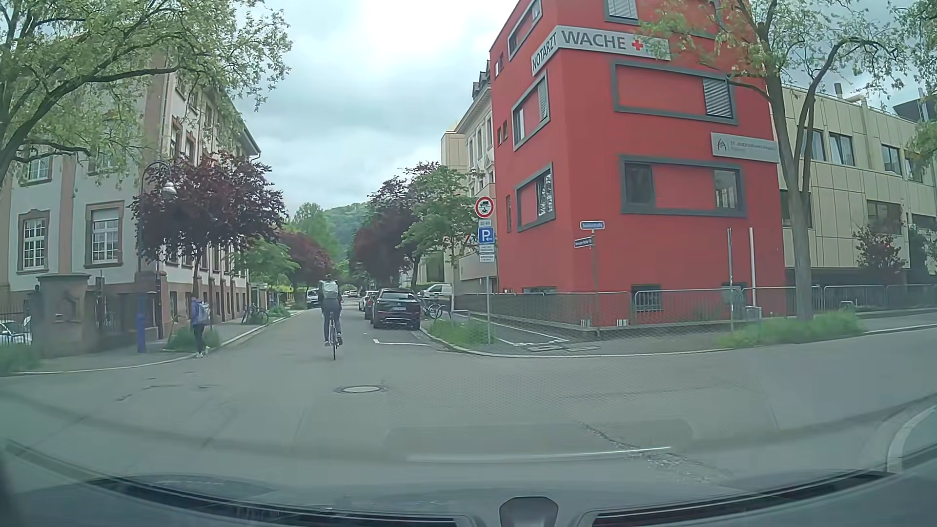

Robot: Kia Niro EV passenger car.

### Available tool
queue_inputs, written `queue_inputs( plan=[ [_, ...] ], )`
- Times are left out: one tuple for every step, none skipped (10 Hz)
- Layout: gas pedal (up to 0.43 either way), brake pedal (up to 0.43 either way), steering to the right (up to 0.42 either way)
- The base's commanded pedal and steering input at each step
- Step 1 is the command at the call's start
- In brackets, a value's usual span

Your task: Follow the waypoints while adhering to traffic rules and regulations

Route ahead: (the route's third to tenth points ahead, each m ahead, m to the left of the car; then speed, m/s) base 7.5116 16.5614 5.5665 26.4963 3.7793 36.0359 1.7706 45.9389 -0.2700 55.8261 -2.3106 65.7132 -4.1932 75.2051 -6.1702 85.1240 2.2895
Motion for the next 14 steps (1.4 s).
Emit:
queue_inputs(
  plan=[
    [0.0, 0.159, -0.148],
    [0.0, 0.043, -0.176],
    [0.0, 0.0, -0.192],
    [0.0, 0.0, -0.209],
    [0.0, 0.0, -0.222],
    [0.087, 0.0, -0.232],
    [0.157, 0.0, -0.246],
    [0.177, 0.0, -0.257],
    [0.177, 0.0, -0.271],
    [0.189, 0.0, -0.29],
    [0.189, 0.0, -0.305],
    [0.197, 0.0, -0.314],
    [0.197, 0.0, -0.325],
    [0.197, 0.0, -0.345]
  ],
)
